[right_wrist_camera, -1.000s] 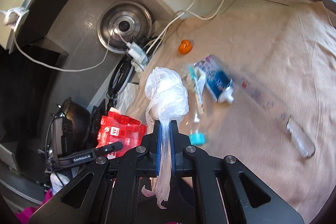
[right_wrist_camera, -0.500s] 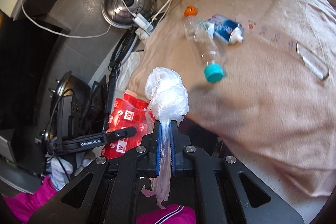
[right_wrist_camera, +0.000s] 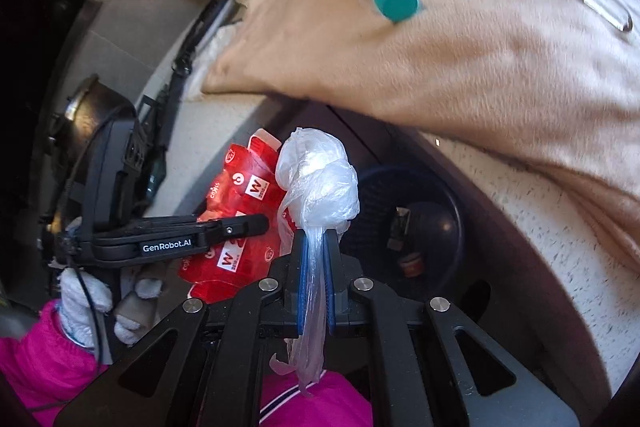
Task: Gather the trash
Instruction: 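Carry the red wrapper and plastic bag with both grippers over the wastebasket, then open both grippers to drop the wrapper and bag into the wastebasket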
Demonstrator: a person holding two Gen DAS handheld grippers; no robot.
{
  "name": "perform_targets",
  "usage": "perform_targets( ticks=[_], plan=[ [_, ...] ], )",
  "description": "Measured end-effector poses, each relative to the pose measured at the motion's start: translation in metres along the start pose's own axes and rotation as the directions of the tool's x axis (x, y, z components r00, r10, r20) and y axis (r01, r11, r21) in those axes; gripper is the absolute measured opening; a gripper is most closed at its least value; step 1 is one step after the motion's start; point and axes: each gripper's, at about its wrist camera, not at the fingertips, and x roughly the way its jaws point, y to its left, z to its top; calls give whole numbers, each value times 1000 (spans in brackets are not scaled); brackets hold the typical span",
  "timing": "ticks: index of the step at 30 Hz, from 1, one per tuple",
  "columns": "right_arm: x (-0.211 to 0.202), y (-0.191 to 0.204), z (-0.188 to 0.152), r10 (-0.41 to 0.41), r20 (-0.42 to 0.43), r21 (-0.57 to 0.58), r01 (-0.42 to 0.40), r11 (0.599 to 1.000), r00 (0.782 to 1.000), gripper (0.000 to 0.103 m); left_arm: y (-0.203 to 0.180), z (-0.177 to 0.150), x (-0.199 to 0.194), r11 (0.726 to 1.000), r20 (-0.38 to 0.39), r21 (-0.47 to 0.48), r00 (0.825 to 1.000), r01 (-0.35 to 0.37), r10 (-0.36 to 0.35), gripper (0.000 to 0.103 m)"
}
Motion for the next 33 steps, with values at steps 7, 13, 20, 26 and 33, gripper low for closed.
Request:
perform_targets(
  ticks=[7,13,20,26,33],
  plan=[
    [32,-12,-9,-92,-41,-16,91,996,995,6,0,2,38,999,-68,10,997,-37,38,10],
    [53,-21,-10,-118,-73,-4,118,993,990,6,11,8,59,998,-99,6,993,-61,62,12],
    [72,-26,0,-141,-88,-3,142,990,986,6,8,13,67,995,-96,7,990,-102,102,15],
    [77,-29,8,-146,-84,14,148,989,986,9,7,15,64,992,-73,7,989,-128,128,20],
    [79,-27,13,-141,-82,23,144,989,987,17,6,20,64,990,-66,1,988,-140,140,32]
  ],
)
